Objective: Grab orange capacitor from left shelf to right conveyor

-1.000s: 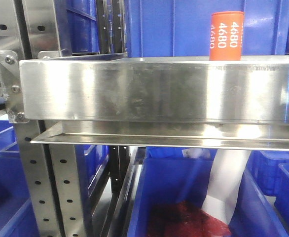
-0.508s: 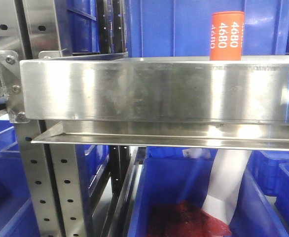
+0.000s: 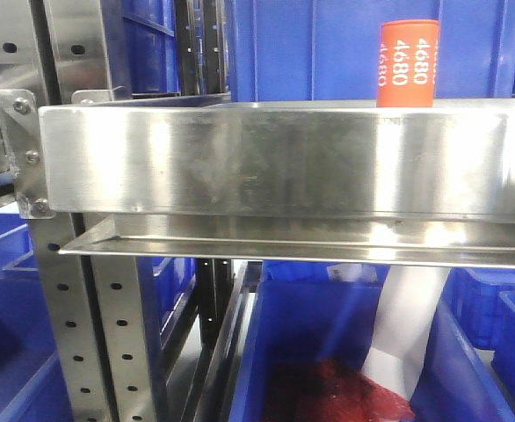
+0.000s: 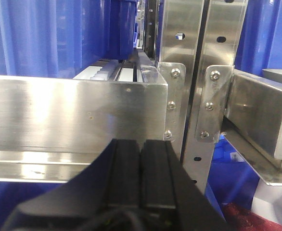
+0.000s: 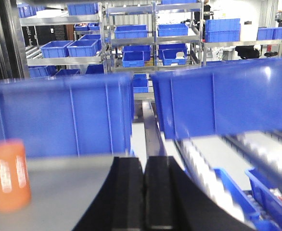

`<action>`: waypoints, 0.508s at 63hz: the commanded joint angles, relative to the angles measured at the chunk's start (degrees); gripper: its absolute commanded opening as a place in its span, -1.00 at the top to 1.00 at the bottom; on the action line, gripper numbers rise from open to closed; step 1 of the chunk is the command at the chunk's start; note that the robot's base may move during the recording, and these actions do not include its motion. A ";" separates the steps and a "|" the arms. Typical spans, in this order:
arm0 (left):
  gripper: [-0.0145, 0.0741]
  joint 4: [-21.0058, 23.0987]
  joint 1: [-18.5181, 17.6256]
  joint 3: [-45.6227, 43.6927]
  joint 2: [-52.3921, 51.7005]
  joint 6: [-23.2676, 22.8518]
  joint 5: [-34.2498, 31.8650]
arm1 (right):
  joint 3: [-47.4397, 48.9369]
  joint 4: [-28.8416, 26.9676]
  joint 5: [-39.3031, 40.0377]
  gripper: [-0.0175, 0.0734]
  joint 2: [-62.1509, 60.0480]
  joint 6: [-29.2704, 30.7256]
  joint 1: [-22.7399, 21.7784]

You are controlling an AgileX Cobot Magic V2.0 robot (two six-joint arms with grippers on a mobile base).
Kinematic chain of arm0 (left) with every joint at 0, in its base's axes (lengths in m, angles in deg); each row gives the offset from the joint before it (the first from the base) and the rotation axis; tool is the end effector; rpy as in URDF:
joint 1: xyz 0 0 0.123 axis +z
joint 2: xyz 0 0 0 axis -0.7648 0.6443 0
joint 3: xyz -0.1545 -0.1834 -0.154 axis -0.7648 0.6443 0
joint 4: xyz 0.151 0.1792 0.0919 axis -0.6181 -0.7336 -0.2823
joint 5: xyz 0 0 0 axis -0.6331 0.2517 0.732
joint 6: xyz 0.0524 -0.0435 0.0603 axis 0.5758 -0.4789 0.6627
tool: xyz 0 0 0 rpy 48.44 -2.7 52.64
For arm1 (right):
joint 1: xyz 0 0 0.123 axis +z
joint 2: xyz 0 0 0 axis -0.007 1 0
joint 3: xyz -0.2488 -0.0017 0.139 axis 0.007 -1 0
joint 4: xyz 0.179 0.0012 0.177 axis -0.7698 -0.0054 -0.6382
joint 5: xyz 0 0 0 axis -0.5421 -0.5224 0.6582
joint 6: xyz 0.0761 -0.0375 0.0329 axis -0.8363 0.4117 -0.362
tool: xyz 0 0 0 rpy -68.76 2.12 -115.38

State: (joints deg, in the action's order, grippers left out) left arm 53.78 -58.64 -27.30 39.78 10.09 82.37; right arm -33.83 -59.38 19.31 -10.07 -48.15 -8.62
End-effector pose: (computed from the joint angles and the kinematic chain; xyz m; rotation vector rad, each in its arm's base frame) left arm 0.0561 -0.0090 0.1979 0.0880 1.5616 -0.1586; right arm 0.0558 -0.0079 0.3157 0.1795 1.4554 -0.0309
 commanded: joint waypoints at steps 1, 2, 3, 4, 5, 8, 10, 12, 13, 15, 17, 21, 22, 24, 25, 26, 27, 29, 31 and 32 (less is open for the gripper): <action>0.96 0.20 0.10 -0.16 -0.68 -0.09 -4.87 | 6.03 -0.26 2.98 0.11 5.38 -0.10 0.48; 0.96 0.20 0.10 -0.16 -0.68 -0.09 -4.87 | 6.54 -0.26 3.03 0.06 5.96 -0.10 0.76; 0.96 0.20 0.10 -0.16 -0.68 -0.09 -4.87 | 7.23 -0.26 3.12 -0.01 6.78 -0.10 1.30; 0.96 0.20 0.10 -0.16 -0.68 -0.09 -4.87 | 7.63 -0.26 3.18 -0.06 7.35 -0.10 1.70; 0.96 0.20 0.10 -0.16 -0.68 -0.09 -4.87 | 8.16 -0.26 3.27 -0.11 7.87 -0.10 2.16; 0.96 0.20 0.10 -0.16 -0.68 -0.09 -4.87 | 9.09 -0.26 3.42 -0.25 9.83 -0.10 4.01; 0.96 0.20 0.10 -0.16 -0.68 -0.09 -4.87 | 9.54 -0.26 3.34 -0.33 10.96 -0.10 5.22; 0.96 0.20 0.10 -0.16 -0.68 -0.09 -4.87 | 9.90 -0.26 3.29 -0.40 12.40 -0.10 6.85; 0.96 0.20 0.10 -0.16 -0.68 -0.09 -4.87 | 10.03 -0.21 3.23 -0.43 13.21 -0.10 7.85; 0.96 0.20 0.10 -0.16 -0.68 -0.09 -4.87 | 10.27 -0.21 3.04 -0.48 14.65 -0.10 9.49; 0.96 0.20 0.10 -0.16 -0.68 -0.09 -4.87 | 10.28 -0.21 3.06 -0.52 15.75 -0.10 10.78; 0.96 0.20 0.10 -0.16 -0.68 -0.09 -4.87 | 10.28 -0.21 2.94 -0.60 18.14 -0.10 13.48; 0.96 0.20 0.10 -0.16 -0.68 -0.09 -4.87 | 10.28 -0.21 2.94 -0.62 18.71 -0.10 14.05; 0.96 0.20 0.10 -0.16 -0.68 -0.09 -4.87 | 10.28 -0.21 2.99 -0.65 19.87 -0.10 15.49; 0.96 0.20 0.10 -0.16 -0.68 -0.09 -4.87 | 10.28 -0.21 3.08 -0.66 20.76 -0.10 16.06; 0.96 0.20 0.10 -0.16 -0.68 -0.09 -4.87 | 10.28 -0.21 3.26 -0.68 21.66 -0.15 16.89; 0.96 0.20 0.10 -0.16 -0.68 -0.09 -4.87 | 10.28 -0.21 3.41 -0.69 22.26 -0.15 17.45; 0.96 0.20 0.10 -0.16 -0.68 -0.09 -4.87 | 10.28 -0.21 3.92 -0.71 23.82 -0.15 18.83; 0.96 0.20 0.10 -0.16 -0.68 -0.09 -4.87 | 10.28 -0.21 4.69 -0.72 25.49 -0.15 20.20; 0.96 0.20 0.10 -0.16 -0.68 -0.09 -4.87 | 10.28 -0.21 5.05 -0.72 26.17 -0.15 20.73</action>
State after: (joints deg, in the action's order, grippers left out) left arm 53.78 -58.64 -27.30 39.78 10.09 82.37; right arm -25.70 -59.38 18.01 12.56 -48.25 9.45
